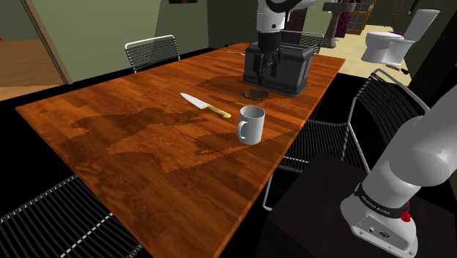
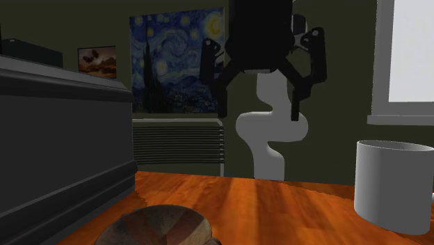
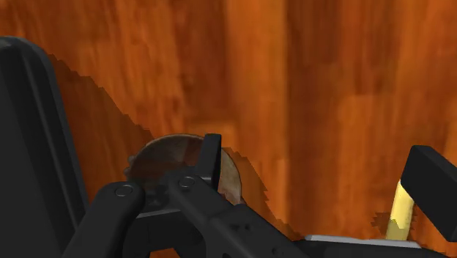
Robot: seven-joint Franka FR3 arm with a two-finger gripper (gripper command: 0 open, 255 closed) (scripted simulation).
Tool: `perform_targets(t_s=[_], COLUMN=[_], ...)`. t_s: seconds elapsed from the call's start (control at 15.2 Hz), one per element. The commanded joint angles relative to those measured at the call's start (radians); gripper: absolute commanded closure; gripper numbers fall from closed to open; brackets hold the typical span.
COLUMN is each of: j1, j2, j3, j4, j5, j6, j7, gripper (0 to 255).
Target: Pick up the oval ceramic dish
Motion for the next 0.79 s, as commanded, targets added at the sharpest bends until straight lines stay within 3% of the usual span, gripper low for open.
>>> perform_targets(t_s=[0.0, 0.53, 0.73], j1=[-0.003, 0.009, 0.010], j2=[0.095, 0.490, 0.500], j3=[0.004, 0.008, 0.006], j4=[0.079, 0.491, 0.477], j5=[-0.019, -0.094, -0.095], j6=[-0.006, -0.112, -0.089], j7=[0.014, 0.069, 0.072], gripper=[0, 0, 0])
